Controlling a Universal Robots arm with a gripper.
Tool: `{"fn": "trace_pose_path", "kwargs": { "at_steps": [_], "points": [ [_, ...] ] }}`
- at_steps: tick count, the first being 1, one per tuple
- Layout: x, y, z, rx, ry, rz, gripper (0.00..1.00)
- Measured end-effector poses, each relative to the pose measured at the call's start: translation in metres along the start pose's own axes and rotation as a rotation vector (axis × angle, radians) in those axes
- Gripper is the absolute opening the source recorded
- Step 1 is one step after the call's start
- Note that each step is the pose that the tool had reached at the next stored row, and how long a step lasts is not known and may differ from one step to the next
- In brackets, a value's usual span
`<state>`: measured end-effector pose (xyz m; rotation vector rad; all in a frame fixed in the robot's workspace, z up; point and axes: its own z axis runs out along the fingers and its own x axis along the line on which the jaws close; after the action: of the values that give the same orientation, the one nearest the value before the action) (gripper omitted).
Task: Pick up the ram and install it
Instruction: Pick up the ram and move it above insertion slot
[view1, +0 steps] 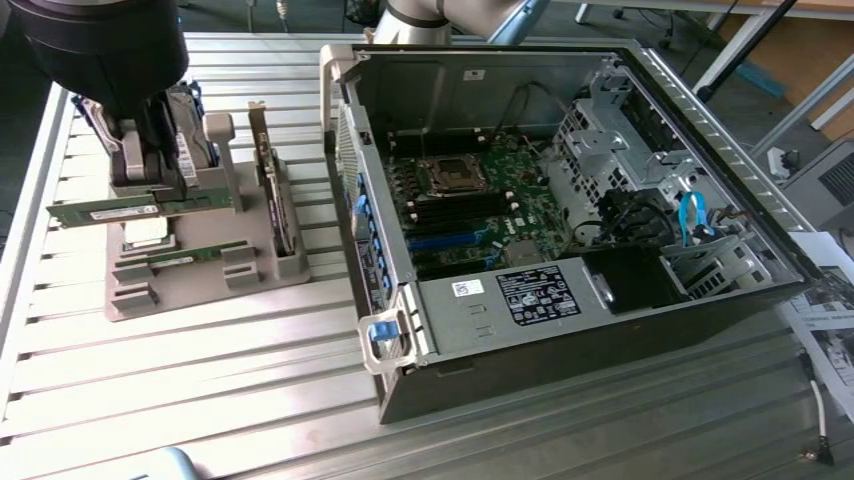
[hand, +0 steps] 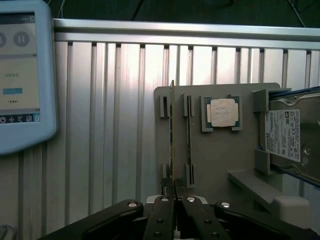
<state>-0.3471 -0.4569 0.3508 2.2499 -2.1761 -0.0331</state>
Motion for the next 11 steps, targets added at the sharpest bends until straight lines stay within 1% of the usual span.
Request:
{"fn": "trace_pose_path", "kwargs": {
  "at_steps": [4, 11],
  "points": [
    [0.0, 0.0, -0.0035, -0.0003, 0.0003, 0.0, 0.12],
    [0.0, 0.0003, -0.0137, -0.0004, 0.0008, 0.0, 0.12]
  ]
}}
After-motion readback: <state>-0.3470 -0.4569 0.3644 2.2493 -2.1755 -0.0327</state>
